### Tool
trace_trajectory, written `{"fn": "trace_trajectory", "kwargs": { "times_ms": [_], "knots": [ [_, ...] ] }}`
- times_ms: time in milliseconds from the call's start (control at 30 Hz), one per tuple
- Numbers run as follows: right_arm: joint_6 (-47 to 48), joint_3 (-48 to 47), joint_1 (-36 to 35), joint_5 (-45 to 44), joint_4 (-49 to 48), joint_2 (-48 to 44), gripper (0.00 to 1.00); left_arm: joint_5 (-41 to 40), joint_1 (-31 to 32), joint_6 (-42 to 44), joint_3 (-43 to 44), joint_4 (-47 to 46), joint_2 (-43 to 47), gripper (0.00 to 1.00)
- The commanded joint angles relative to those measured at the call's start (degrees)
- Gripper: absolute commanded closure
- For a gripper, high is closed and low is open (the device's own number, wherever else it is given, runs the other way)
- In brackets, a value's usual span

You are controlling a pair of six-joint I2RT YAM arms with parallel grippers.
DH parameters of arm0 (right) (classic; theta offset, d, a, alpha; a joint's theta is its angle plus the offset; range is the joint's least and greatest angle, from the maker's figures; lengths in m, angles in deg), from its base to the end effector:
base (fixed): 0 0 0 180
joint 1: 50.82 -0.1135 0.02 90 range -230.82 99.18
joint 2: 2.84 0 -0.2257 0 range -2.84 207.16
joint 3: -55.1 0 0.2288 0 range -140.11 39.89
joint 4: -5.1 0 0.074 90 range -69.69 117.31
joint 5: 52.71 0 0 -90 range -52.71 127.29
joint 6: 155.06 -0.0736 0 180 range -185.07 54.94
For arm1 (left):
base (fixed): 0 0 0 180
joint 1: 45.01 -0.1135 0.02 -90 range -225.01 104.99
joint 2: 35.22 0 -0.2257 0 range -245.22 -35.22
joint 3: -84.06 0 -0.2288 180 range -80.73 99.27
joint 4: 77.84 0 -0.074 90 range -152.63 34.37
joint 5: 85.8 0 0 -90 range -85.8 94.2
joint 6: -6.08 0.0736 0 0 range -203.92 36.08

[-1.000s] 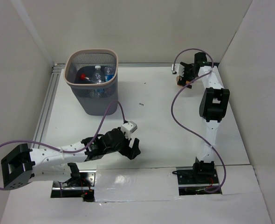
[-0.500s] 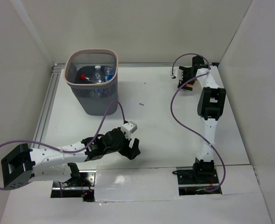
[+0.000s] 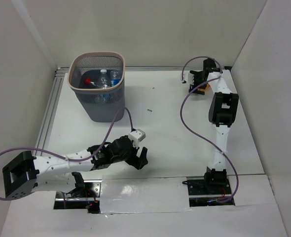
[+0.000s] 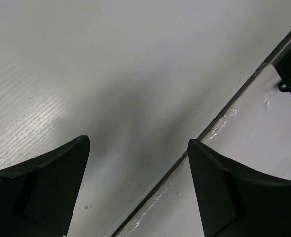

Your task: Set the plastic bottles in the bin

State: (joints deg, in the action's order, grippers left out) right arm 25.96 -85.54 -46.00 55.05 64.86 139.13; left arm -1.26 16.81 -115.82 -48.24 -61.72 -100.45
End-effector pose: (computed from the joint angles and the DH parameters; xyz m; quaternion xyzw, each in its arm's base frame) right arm 0.4963 -0.0193 0.1211 -0.6818 0.6722 -0.0829 0.2762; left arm 0.1319 -0.2313 0.1679 0.2056 0.8565 -0.3154 0.3531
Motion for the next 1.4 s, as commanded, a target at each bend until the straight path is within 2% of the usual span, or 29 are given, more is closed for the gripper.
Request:
{"fn": "trace_trajectory", "kwargs": {
  "times_ms": [0,167,233,333,500,600,633,667,767,967,1200,1367],
  "knots": [
    [-1.2,1.8,0.7,-1.2,1.8,0.1,0.11,0.7,0.3,-0.4,1.6,-1.5,-0.9,0.07],
    [-3.0,1.8,0.7,1.3,4.7,-1.8,0.30,0.7,0.3,0.2,1.6,-2.0,-0.9,0.07],
    [-4.6,2.5,-0.6,2.5,5.4,-3.6,0.41,0.7,0.3,0.2,1.6,-2.7,-0.4,0.07],
    [-6.4,5.3,-2.2,4.6,5.9,-7.2,0.50,0.2,0.3,-0.4,1.0,-2.7,0.2,0.07],
    [-11.7,6.1,-5.6,11.8,8.9,-13.8,0.54,0.2,0.3,-0.4,0.5,-3.2,1.3,0.07],
    [-17.6,0.7,-8.9,18.9,11.9,-17.6,0.55,-0.3,0.3,-0.4,-0.6,-3.8,2.0,0.07],
    [-23.7,-3.3,-12.4,21.7,11.9,-19.1,0.55,-0.3,0.3,-0.4,-0.6,-4.4,2.0,0.07],
    [-23.8,-3.3,-12.5,21.7,11.9,-19.1,0.55,-0.3,0.3,-0.4,-0.6,-4.4,2.0,0.07],
    [-34.7,-10.1,-16.9,25.5,6.8,-22.1,0.54,-0.3,0.3,-0.4,-0.6,-4.4,2.0,0.07],
    [-56.4,-10.6,-23.5,27.9,-17.3,-28.8,0.56,-0.9,0.3,0.2,-2.3,-5.0,5.4,0.07],
    [-73.8,-14.7,-32.6,28.5,-34.9,-28.2,0.57,-1.5,0.3,-0.4,-4.0,-4.4,9.2,0.07],
    [-86.9,-18.9,-36.0,31.6,-45.8,-21.1,0.54,-2.6,0.3,-0.9,-5.3,-4.4,11.5,0.07]
  ]
}}
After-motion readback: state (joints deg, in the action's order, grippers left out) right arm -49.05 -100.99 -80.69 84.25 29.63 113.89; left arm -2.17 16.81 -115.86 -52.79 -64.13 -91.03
